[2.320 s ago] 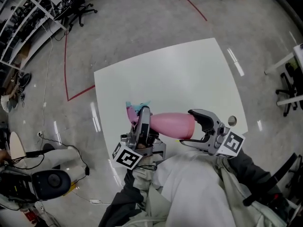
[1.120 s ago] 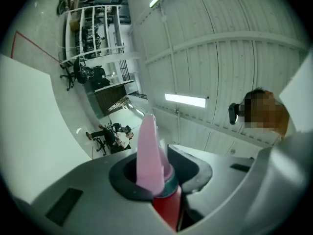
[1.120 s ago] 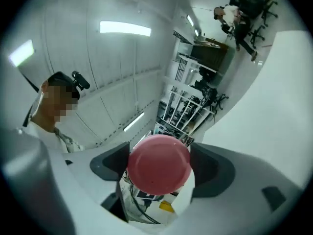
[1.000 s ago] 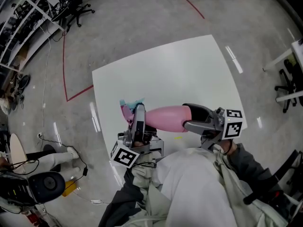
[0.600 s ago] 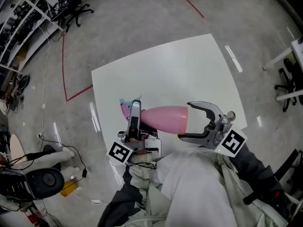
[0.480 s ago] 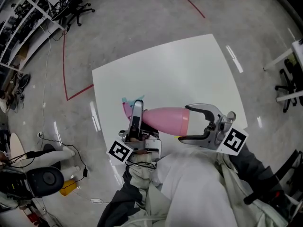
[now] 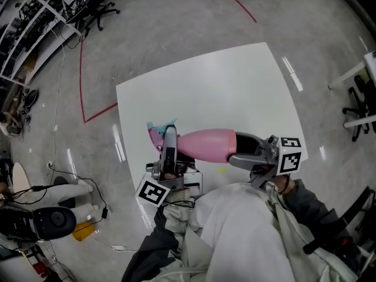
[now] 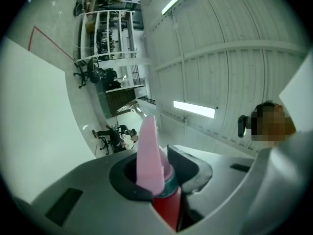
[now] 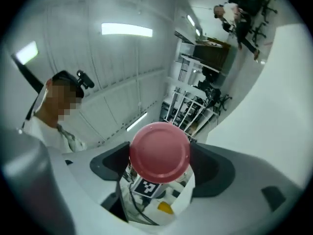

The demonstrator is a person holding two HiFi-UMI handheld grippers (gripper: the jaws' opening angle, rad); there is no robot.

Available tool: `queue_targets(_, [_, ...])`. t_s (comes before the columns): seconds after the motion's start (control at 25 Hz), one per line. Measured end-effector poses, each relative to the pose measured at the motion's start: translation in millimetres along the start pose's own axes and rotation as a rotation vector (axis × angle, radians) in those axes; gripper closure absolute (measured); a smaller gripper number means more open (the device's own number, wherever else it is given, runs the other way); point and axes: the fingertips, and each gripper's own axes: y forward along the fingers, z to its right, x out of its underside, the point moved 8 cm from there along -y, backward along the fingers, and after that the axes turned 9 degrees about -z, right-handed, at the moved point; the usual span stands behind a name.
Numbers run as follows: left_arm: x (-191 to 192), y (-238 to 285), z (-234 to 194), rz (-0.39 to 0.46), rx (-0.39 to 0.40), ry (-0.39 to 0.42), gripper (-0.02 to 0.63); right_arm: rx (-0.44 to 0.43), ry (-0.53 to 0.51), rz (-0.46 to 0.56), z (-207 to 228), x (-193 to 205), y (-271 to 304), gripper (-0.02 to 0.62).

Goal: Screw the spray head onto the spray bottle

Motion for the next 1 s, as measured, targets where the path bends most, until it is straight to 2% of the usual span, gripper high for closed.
queue_targets(0.04, [-0.9, -0.9, -2.0, 0.018, -0.014, -0.031, 0.500, 0.031, -0.112, 0.001, -7.1, -2.8, 1.5, 0.213])
queue_targets(0.12, [-1.3, -4.2, -6.9, 0.033, -0.046, -0.077, 0.501, 0.134, -0.440, -0.031, -23.5, -7.4, 4.5, 0.213])
queue_targets(0.2, [0.1, -5.9, -10.4, 0.016, -0.071, -0.101, 0.501, 0.263, -0.796, -0.151, -35.7, -3.5, 8.8, 0.213])
queue_targets(0.24, [1.1, -5.6, -11.4, 0.004, -0.075, -0.119, 0.500, 0.325, -0.931, -0.238, -37.8, 2.2, 11.5, 0.212])
queue_targets(0.32, [3.0, -4.4, -12.0, -0.003, -0.066, -0.165, 0.500, 0.409, -1.091, -0.352, -37.9, 11.6, 16.7, 0.212])
queue_targets(0.36, [3.5, -4.2, -11.8, 0.002, -0.057, -0.184, 0.501, 0.421, -1.113, -0.354, -38.7, 13.0, 17.7, 0.212])
queue_targets(0.4, [4.0, -4.1, -11.3, 0.008, -0.048, -0.195, 0.500, 0.416, -1.088, -0.334, -39.9, 12.6, 17.4, 0.212])
queue_targets(0.44, [4.6, -4.1, -10.5, 0.013, -0.042, -0.197, 0.500, 0.399, -1.014, -0.302, -40.3, 10.6, 16.4, 0.212])
queue_targets(0.56, [5.3, -3.8, -6.0, 0.022, -0.032, -0.154, 0.500, 0.298, -0.690, -0.200, -31.7, -3.1, 14.2, 0.212])
queue_targets(0.68, [-0.4, -2.8, -1.7, 0.010, -0.023, -0.041, 0.500, 0.206, -0.291, -0.174, -12.3, -6.0, 15.9, 0.212])
queue_targets(0.76, [-3.9, -2.2, -0.7, -0.016, -0.022, 0.034, 0.500, 0.151, -0.089, -0.165, -1.2, -1.3, 18.1, 0.212])
queue_targets(0.8, [-4.7, -1.9, -0.3, -0.023, -0.025, 0.054, 0.500, 0.133, -0.056, -0.160, 1.5, 0.9, 18.8, 0.212])
queue_targets(0.88, [-6.1, -1.8, -1.6, -0.013, -0.031, 0.045, 0.500, 0.122, -0.101, -0.143, 0.9, 1.6, 19.6, 0.212])
queue_targets(1.0, [-5.5, -6.5, -11.3, 0.015, -0.061, -0.059, 0.500, 0.154, -0.338, -0.055, -12.8, -9.8, 14.8, 0.212])
